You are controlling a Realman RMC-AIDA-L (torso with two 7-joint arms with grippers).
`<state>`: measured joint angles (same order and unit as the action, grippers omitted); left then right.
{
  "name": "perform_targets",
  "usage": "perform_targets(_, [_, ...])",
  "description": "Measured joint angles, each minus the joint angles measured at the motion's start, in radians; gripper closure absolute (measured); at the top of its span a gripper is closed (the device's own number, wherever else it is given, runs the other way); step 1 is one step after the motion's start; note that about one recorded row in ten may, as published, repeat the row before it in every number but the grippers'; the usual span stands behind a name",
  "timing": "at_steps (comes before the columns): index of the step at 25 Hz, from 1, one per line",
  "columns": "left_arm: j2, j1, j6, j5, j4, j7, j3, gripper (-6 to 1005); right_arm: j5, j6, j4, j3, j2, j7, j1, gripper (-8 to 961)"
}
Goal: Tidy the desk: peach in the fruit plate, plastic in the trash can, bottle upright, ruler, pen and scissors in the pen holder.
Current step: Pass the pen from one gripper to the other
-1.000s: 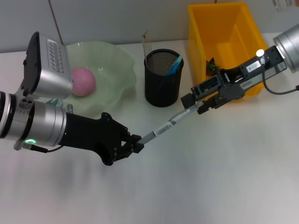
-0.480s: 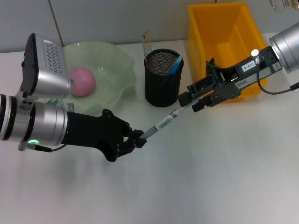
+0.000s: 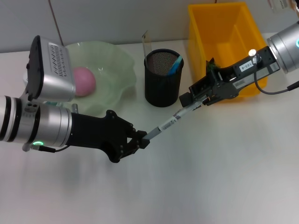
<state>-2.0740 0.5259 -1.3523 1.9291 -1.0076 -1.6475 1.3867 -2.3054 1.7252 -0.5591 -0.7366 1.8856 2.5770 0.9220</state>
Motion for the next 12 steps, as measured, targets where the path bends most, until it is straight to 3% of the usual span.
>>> perform_targets(12, [0.000, -0.012, 0.036, -0.003, -0.001, 0.001, 0.018, 818, 0.003, 0.000, 0.012, 0.006, 0.001, 0.000, -0.008, 621])
